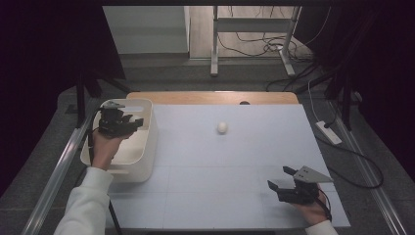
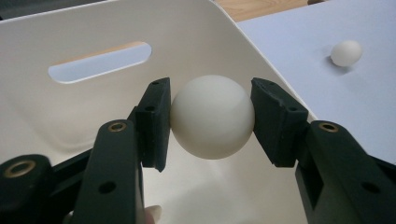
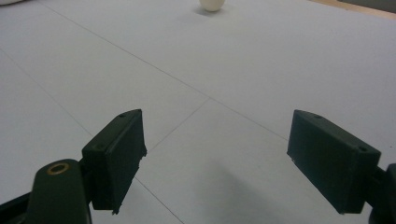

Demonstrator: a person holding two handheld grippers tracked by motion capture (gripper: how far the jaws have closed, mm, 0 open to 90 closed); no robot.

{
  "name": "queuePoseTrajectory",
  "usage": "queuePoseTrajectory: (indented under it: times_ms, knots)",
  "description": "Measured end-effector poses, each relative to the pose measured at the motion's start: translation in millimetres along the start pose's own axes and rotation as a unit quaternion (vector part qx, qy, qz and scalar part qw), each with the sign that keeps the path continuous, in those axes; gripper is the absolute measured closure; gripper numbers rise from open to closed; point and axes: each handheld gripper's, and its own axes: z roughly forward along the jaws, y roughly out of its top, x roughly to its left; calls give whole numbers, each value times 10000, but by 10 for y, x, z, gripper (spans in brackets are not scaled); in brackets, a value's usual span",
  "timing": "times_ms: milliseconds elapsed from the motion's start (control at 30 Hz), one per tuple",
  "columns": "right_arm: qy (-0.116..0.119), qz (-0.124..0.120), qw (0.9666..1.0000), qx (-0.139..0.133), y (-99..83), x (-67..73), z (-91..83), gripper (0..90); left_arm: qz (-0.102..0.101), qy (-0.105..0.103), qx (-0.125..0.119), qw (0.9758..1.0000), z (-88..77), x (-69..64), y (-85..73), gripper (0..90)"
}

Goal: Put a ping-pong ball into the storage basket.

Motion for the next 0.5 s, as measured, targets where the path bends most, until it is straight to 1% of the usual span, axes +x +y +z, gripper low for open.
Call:
queuePoseTrajectory:
  times_ms: [433,467,500]
  knots:
    - [1,-10,10000,0,0,1,-1,189,5,5,-91,10000,-20,-16,6,495]
    - [1,-9,10000,2,0,1,-1,188,-23,12,-126,9999,-26,-18,9,483]
    - [2,-9,10000,3,-1,0,0,188,-52,27,-163,9998,-35,-22,14,446]
